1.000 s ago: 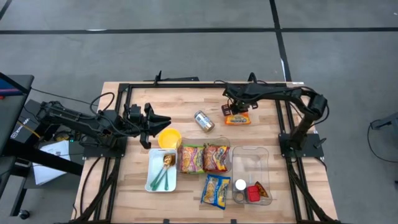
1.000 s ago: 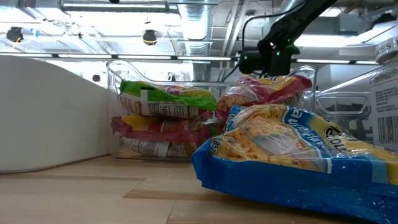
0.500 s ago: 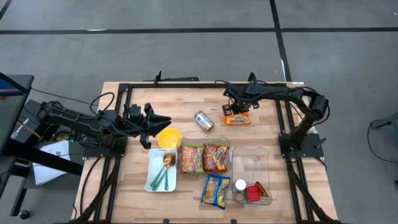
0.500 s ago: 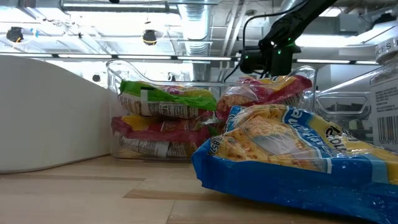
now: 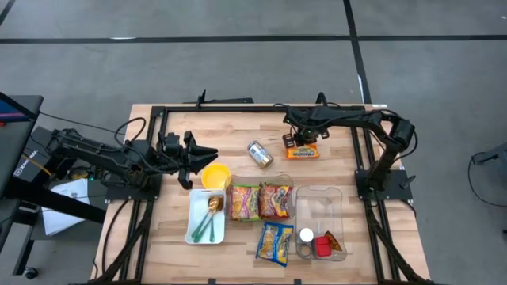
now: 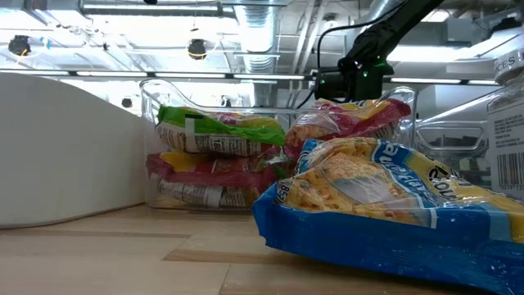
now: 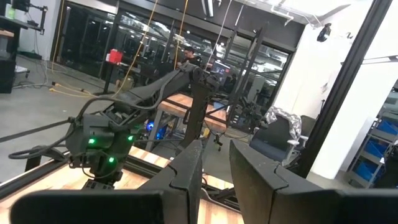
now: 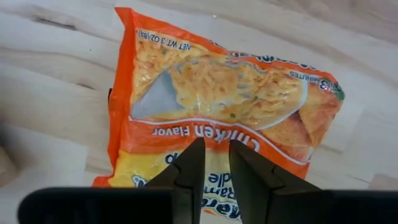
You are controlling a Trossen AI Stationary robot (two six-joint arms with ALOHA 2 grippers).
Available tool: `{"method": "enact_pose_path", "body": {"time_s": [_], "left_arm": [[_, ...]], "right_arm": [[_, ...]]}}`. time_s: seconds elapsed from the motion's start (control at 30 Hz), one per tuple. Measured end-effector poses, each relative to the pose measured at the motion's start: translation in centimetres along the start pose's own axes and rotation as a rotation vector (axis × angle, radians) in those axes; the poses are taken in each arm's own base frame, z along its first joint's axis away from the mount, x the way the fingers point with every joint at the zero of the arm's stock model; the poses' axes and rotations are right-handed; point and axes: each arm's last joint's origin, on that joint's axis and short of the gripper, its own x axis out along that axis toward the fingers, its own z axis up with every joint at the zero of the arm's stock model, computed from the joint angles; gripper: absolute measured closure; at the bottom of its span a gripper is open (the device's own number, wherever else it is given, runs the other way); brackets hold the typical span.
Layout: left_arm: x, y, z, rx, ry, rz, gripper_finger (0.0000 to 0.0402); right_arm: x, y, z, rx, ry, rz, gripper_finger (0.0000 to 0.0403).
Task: Pick & Place Food Item
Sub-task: Put the orange noodle pack into the left transparent bin
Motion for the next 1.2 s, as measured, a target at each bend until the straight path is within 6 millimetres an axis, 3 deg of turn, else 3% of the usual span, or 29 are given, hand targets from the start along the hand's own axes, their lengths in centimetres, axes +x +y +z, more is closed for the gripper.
{"method": "enact_pose_path", "body": {"time_s": [0.37,0.63,0.97,1.2], "left_arm": [[0.0,0.0,0.0,-0.001,0.000,0.000,0.0325],[0.0,0.0,0.0,-0.001,0.000,0.000,0.0325],[0.0,0.0,0.0,0.000,0.000,0.000,0.0325],[0.0,0.0,0.0,-0.001,0.000,0.000,0.0325]], "right_arm": [[0.0,-0.2,0.5,0.022,-0.019,0.015,0.0336],[2.4,-1.4,-0.8,0.044,0.026,0.027,0.0336],[2.7,-1.5,-1.1,0.040,0.026,0.035,0.0337],[2.9,-1.3,-1.1,0.035,0.023,0.045,0.0388]]}}
